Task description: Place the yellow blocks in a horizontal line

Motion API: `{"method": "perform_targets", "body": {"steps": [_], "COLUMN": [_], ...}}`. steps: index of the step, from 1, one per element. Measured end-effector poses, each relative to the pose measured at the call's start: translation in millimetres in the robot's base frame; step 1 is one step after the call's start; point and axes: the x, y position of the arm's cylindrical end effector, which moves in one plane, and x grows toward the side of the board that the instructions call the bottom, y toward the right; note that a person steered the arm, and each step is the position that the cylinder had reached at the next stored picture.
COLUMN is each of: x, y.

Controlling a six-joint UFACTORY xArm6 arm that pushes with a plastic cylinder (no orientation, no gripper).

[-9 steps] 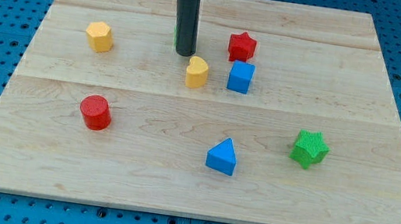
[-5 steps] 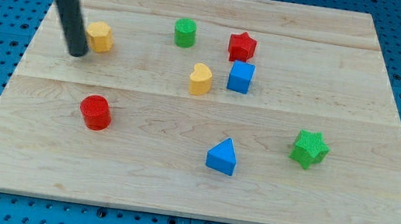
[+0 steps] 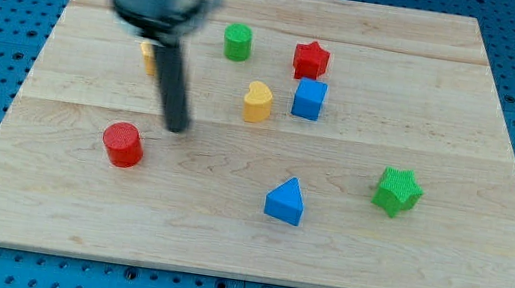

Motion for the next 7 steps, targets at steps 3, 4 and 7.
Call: {"method": "perform_targets", "body": {"steps": [3,4,7], "x": [-40.6,-46.6,-43.2], "y": [52.9,77.9,-50.3]}}
